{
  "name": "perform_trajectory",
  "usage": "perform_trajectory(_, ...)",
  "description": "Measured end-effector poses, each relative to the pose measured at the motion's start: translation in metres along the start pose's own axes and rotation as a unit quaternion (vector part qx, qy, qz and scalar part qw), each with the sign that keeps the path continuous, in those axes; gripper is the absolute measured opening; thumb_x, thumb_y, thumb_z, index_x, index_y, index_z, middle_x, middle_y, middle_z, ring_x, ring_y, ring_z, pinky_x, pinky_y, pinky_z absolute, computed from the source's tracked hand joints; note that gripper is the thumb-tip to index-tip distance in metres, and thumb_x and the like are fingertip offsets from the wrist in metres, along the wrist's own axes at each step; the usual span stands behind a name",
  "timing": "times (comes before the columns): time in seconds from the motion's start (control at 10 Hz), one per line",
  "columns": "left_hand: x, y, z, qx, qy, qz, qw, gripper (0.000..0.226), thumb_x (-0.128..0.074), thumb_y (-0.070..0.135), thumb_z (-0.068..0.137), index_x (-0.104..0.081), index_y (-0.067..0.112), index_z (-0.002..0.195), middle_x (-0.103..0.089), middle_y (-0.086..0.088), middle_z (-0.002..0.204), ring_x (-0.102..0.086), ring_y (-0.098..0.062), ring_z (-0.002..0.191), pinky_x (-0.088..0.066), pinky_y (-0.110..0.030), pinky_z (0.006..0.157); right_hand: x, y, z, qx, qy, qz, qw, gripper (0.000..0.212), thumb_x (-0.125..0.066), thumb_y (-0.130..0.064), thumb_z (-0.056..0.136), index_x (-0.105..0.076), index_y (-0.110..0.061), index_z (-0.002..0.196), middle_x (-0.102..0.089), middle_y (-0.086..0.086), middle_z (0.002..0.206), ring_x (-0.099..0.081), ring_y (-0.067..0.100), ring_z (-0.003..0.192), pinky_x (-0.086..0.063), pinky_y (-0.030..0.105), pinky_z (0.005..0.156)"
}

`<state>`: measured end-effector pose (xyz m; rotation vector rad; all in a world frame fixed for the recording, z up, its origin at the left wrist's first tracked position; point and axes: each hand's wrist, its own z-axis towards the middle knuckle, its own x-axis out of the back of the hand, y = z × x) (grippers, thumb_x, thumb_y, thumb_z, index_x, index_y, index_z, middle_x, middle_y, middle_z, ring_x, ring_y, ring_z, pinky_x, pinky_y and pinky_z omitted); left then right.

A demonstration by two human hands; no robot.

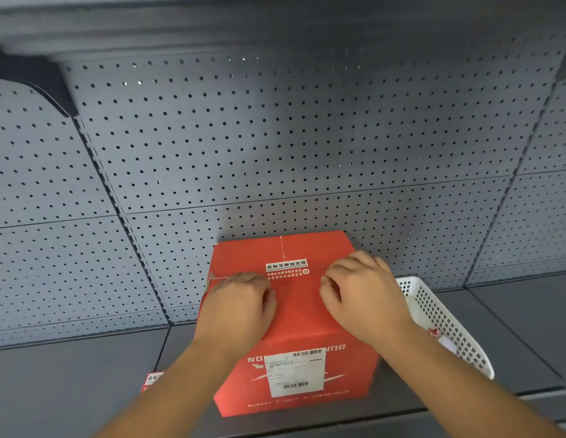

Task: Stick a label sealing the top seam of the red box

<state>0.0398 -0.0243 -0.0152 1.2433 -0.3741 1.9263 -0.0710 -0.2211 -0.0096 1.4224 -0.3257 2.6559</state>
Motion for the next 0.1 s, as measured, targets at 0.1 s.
perform_trajectory(0.1, 0.0060, 0.0180, -0.0163, 0.023, 0.015, -0.039, 0.999, 0.014, -0.058, 0.031, 0.085, -0.071, 0.027, 0.087, -0.071, 0.011, 0.090, -0.065, -0.019, 0.083, -0.054, -0.036, 0.071, 0.0156, 0.0083, -0.0191, -0.018, -0.001, 0.022, 1.000, 0.029, -0.049, -0.038, 0.091, -0.075, -0.023, 0.090, -0.076, -0.010, 0.095, -0.061, 0.019, 0.098, -0.048, 0.040, 0.088)
